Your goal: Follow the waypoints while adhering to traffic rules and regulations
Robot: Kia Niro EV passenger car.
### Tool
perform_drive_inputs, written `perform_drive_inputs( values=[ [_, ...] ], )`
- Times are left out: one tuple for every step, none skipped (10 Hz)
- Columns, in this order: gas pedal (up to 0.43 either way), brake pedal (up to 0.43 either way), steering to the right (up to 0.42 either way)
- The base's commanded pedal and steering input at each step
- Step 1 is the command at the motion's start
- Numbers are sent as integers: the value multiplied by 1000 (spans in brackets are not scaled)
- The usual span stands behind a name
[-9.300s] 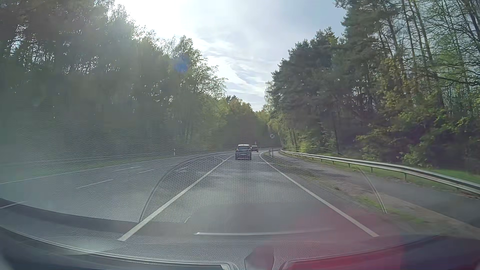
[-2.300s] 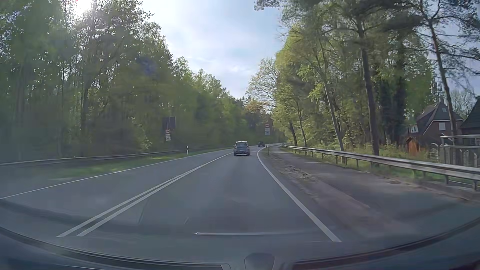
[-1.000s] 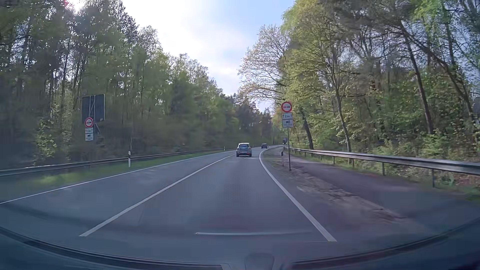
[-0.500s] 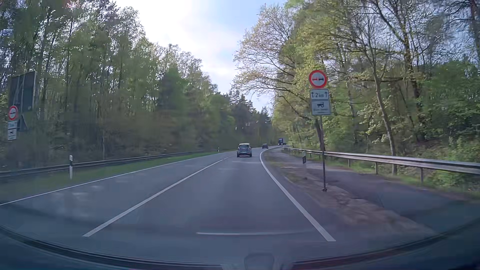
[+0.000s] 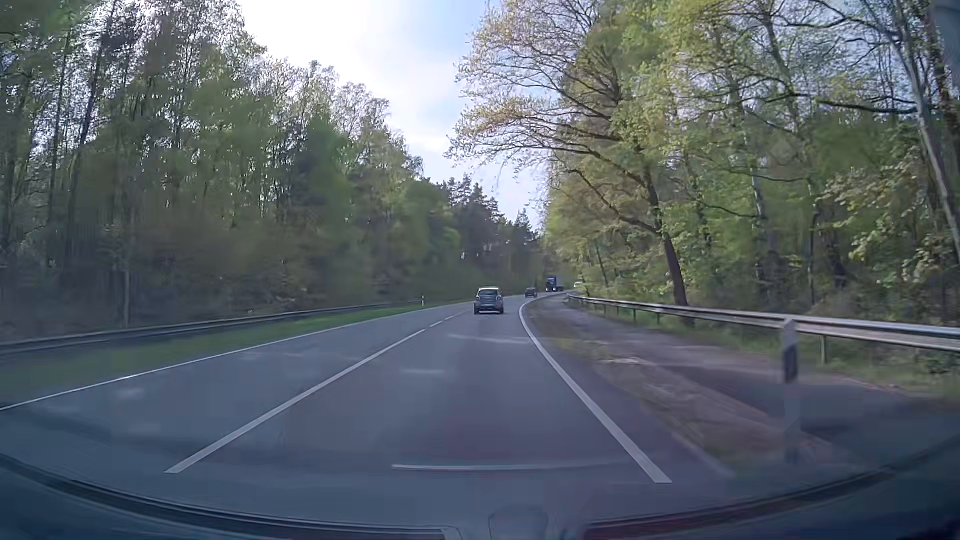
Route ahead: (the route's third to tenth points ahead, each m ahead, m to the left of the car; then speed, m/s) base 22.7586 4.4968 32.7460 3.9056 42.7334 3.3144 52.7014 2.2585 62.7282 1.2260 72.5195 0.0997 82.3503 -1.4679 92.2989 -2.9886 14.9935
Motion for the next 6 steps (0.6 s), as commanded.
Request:
perform_drive_inputs(
  values=[
    [150,0,5],
    [177,0,5],
    [177,0,5],
    [177,0,5],
    [177,0,5],
    [177,0,5]
  ],
)
